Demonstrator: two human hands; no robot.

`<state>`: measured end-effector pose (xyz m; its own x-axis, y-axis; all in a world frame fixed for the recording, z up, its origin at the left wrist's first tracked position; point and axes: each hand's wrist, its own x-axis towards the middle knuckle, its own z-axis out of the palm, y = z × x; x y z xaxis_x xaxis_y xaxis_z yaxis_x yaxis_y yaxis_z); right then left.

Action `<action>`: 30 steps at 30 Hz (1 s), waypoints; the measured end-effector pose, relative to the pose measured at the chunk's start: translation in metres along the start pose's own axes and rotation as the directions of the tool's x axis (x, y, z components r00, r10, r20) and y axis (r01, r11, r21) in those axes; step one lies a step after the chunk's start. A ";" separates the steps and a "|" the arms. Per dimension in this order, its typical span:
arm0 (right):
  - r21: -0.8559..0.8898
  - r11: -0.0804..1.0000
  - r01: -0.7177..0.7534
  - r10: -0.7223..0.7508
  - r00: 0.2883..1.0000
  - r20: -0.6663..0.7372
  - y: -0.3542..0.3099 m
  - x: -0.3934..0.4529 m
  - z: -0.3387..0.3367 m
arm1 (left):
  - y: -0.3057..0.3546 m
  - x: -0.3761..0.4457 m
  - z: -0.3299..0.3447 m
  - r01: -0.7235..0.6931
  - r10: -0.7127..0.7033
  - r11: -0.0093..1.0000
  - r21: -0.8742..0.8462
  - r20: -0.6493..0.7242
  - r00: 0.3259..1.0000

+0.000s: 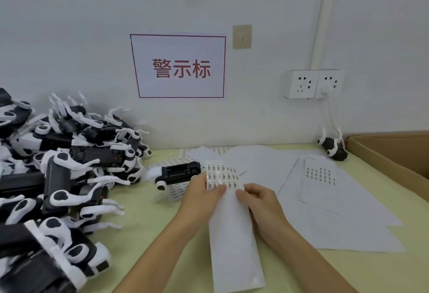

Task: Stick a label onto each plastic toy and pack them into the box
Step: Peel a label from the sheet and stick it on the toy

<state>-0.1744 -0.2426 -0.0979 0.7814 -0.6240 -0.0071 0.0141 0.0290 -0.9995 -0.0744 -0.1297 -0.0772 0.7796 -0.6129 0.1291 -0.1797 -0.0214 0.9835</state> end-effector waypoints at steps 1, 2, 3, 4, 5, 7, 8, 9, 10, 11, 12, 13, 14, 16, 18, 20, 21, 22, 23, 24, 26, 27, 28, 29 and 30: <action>0.017 1.000 0.001 -0.002 1.000 0.028 0.001 -0.001 -0.001 | -0.002 -0.002 -0.001 0.004 -0.004 1.000 -0.002 0.016 1.000; 0.034 0.999 -0.004 0.002 0.998 0.056 0.001 -0.001 -0.002 | -0.004 -0.003 -0.003 0.003 -0.003 1.000 0.002 0.022 1.000; 0.048 0.999 -0.010 0.006 0.997 0.081 0.003 -0.001 -0.001 | -0.006 -0.005 -0.006 0.001 -0.001 1.000 0.007 0.021 1.000; 0.061 0.998 -0.011 0.004 0.995 0.101 0.004 0.000 -0.001 | -0.009 -0.007 -0.009 -0.001 0.001 1.000 0.012 0.022 1.000; 0.068 0.998 -0.009 0.001 0.994 0.112 0.006 0.001 0.000 | -0.011 -0.008 -0.012 -0.003 0.002 1.000 0.020 0.027 1.000; 0.077 0.997 -0.012 0.002 0.992 0.126 0.006 0.001 0.004 | -0.013 -0.009 -0.015 -0.004 0.003 0.999 0.038 0.023 1.000; 0.083 0.996 -0.015 0.004 0.991 0.135 0.006 0.001 0.005 | -0.014 -0.009 -0.016 0.003 -0.003 0.999 0.035 0.007 1.000; 0.086 0.996 -0.018 0.005 0.990 0.143 0.007 0.001 0.005 | -0.014 -0.009 -0.016 0.008 -0.008 1.000 0.026 -0.008 1.000; 0.092 0.996 -0.021 0.007 0.989 0.149 0.006 0.000 0.006 | -0.015 -0.010 -0.016 0.012 -0.011 1.000 0.017 -0.020 1.000; 0.095 0.995 -0.020 0.005 0.988 0.152 0.005 -0.001 0.006 | -0.015 -0.012 -0.015 0.015 -0.015 1.000 0.006 -0.030 0.999; 0.102 0.995 -0.018 0.002 0.987 0.158 0.003 -0.002 0.006 | -0.015 -0.012 -0.014 0.025 -0.025 1.000 -0.012 -0.041 0.999; 0.110 0.994 -0.017 -0.002 0.986 0.166 0.003 -0.002 0.006 | -0.015 -0.013 -0.014 0.042 -0.044 0.998 -0.040 -0.051 0.998; 0.125 0.992 -0.021 -0.001 0.985 0.175 0.001 -0.003 0.006 | -0.015 -0.014 -0.014 0.065 -0.070 0.995 -0.078 -0.056 0.996; 0.155 0.987 -0.036 0.004 0.980 0.198 -0.002 -0.006 0.006 | -0.012 -0.015 -0.015 0.122 -0.129 0.975 -0.187 -0.029 0.991; 0.205 0.977 -0.054 0.005 0.972 0.235 -0.004 -0.007 0.006 | -0.009 -0.016 -0.016 0.184 -0.181 0.933 -0.310 0.041 0.983; 0.275 0.957 -0.089 0.010 0.961 0.277 -0.005 -0.009 0.006 | -0.006 -0.017 -0.018 0.239 -0.217 0.880 -0.410 0.101 0.971; 0.304 0.948 -0.096 0.006 0.958 0.286 -0.004 -0.009 0.005 | -0.005 -0.018 -0.018 0.246 -0.225 0.867 -0.432 0.100 0.969; 0.315 0.943 -0.107 0.011 0.956 0.292 -0.004 -0.009 0.005 | -0.004 -0.019 -0.018 0.228 -0.219 0.875 -0.428 0.071 0.973; 0.313 0.943 -0.108 0.014 0.958 0.288 -0.002 -0.008 0.005 | -0.004 -0.020 -0.017 0.189 -0.198 0.904 -0.384 0.017 0.980; 0.318 0.942 -0.109 0.018 0.961 0.274 -0.002 -0.007 0.006 | -0.005 -0.021 -0.016 0.136 -0.159 0.943 -0.302 -0.051 0.986; 0.326 0.940 -0.097 0.016 0.970 0.242 0.000 -0.005 0.005 | -0.005 -0.025 -0.012 -0.003 -0.014 0.995 -0.099 -0.172 0.985; 0.322 0.942 -0.091 0.015 0.973 0.230 0.001 -0.004 0.005 | -0.005 -0.027 -0.011 -0.076 0.074 0.997 -0.003 -0.214 0.974; 0.316 0.945 -0.081 0.010 0.976 0.219 0.001 -0.004 0.005 | -0.006 -0.028 -0.009 -0.144 0.165 0.984 0.101 -0.244 0.956; 0.313 0.947 -0.068 0.000 0.977 0.212 0.002 -0.003 0.004 | -0.008 -0.029 -0.008 -0.209 0.263 0.954 0.216 -0.262 0.929; 0.308 0.950 -0.059 -0.006 0.979 0.206 0.002 -0.003 0.004 | -0.010 -0.030 -0.008 -0.267 0.359 0.906 0.329 -0.262 0.896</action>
<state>-0.1743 -0.2369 -0.1000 0.8931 -0.4498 0.0054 0.1592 0.3048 -0.9390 -0.0913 -0.1049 -0.0899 0.7911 -0.3494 0.5021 -0.5682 -0.1157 0.8147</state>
